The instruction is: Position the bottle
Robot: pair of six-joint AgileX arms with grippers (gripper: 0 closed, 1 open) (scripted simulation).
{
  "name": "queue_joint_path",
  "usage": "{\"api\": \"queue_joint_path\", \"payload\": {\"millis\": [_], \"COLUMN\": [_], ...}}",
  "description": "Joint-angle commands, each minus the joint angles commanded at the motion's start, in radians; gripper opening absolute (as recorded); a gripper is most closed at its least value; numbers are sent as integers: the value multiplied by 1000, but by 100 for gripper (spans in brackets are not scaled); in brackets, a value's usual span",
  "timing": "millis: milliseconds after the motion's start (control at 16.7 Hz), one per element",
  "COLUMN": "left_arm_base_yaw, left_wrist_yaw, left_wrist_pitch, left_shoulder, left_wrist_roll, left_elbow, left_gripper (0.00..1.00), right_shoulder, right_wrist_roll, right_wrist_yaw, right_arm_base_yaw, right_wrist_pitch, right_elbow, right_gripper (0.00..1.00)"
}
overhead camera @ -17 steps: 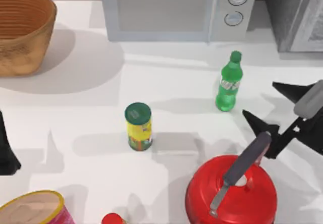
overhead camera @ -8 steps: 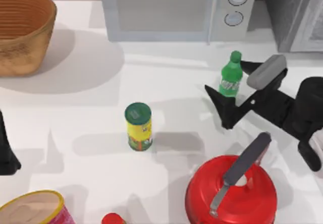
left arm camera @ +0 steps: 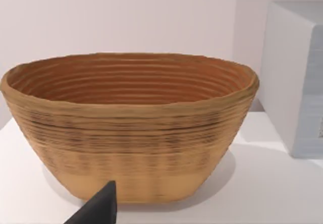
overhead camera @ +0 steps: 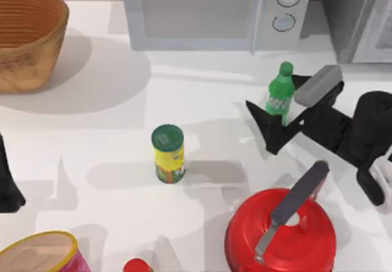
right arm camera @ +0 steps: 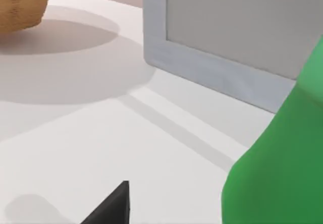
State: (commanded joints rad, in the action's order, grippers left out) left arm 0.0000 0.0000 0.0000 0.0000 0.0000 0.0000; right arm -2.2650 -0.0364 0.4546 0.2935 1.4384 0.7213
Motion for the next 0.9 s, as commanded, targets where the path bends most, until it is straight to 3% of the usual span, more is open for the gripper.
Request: {"api": "queue_joint_path", "payload": {"millis": [600, 900], "left_arm_base_yaw": [0, 0], "left_wrist_yaw": [0, 0], "left_wrist_pitch": [0, 0], "left_shoulder": [0, 0], "left_wrist_roll": [0, 0], "left_elbow": [0, 0], "left_gripper": [100, 100], "right_shoulder": [0, 0], "right_wrist_roll": [0, 0], "right_wrist_yaw": [0, 0], "right_arm_base_yaw": [0, 0], "right_wrist_pitch": [0, 0], "right_elbow": [0, 0], "right_gripper": [2, 0]}}
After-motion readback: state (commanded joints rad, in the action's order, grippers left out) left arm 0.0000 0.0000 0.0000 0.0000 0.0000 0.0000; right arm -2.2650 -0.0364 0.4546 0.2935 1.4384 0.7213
